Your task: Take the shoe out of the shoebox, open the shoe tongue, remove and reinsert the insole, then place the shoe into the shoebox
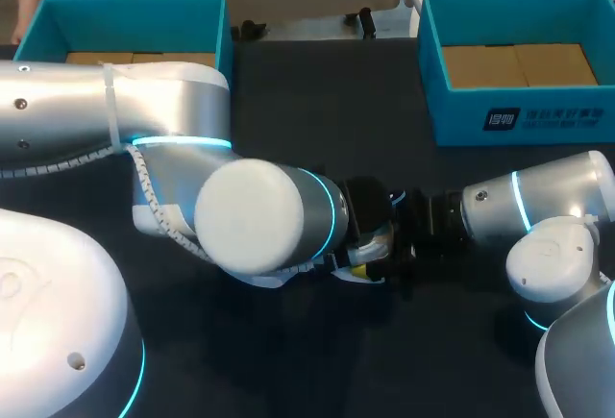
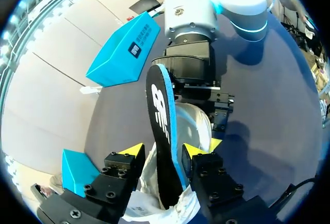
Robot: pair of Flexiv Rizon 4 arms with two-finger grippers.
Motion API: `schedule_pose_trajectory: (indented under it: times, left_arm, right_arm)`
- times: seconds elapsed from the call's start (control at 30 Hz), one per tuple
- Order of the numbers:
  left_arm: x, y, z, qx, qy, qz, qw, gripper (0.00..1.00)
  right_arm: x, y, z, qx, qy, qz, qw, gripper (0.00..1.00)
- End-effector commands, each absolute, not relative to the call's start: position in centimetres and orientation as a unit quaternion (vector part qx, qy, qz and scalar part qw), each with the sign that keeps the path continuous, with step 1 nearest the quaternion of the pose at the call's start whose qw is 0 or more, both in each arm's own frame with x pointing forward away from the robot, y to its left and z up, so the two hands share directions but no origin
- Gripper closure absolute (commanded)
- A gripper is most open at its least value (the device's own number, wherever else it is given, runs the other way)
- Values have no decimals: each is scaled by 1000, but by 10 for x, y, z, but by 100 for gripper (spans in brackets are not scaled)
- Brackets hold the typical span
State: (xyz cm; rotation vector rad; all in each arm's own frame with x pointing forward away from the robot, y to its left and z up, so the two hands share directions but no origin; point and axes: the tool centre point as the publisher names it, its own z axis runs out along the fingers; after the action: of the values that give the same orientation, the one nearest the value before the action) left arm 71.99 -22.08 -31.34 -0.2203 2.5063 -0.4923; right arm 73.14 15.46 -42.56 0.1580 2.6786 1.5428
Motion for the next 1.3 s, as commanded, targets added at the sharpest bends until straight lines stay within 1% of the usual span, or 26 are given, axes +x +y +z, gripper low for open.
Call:
schedule_pose_trajectory:
  times: [0.03, 0.23, 0.33, 0.4, 0.43, 0.47, 0.53, 0.63, 0.77, 0.83, 1.03, 1.3]
  left_arm:
    - [716, -225, -318, -91, 930, -181, 307, 60]
    - [719, -226, -323, -104, 928, -188, 305, 64]
    - [721, -226, -324, -110, 926, -192, 305, 67]
    - [722, -226, -325, -111, 926, -193, 305, 67]
    - [722, -227, -326, -113, 926, -194, 304, 71]
    - [723, -227, -326, -114, 926, -194, 304, 71]
    - [723, -227, -327, -115, 925, -194, 305, 76]
    - [725, -227, -329, -117, 923, -198, 308, 82]
    - [727, -228, -330, -118, 921, -204, 310, 96]
    - [727, -228, -331, -116, 919, -210, 312, 100]
    - [726, -225, -328, -114, 919, -217, 309, 100]
    - [724, -224, -303, -105, 919, -238, 296, 100]
  right_arm:
    - [732, 160, -431, 52, 866, 497, 23, 100]
    - [732, 160, -431, 52, 866, 497, 23, 100]
    - [732, 160, -431, 52, 866, 497, 23, 100]
    - [732, 160, -431, 52, 866, 497, 23, 100]
    - [732, 160, -431, 52, 866, 497, 23, 100]
    - [732, 160, -431, 52, 866, 497, 23, 100]
    - [732, 160, -431, 52, 866, 497, 23, 100]
    - [732, 160, -431, 52, 866, 497, 23, 100]
    - [732, 160, -431, 52, 866, 497, 23, 100]
    - [732, 160, -431, 52, 866, 497, 23, 100]
    - [732, 160, -431, 52, 866, 497, 23, 100]
    - [732, 160, -431, 52, 866, 497, 23, 100]
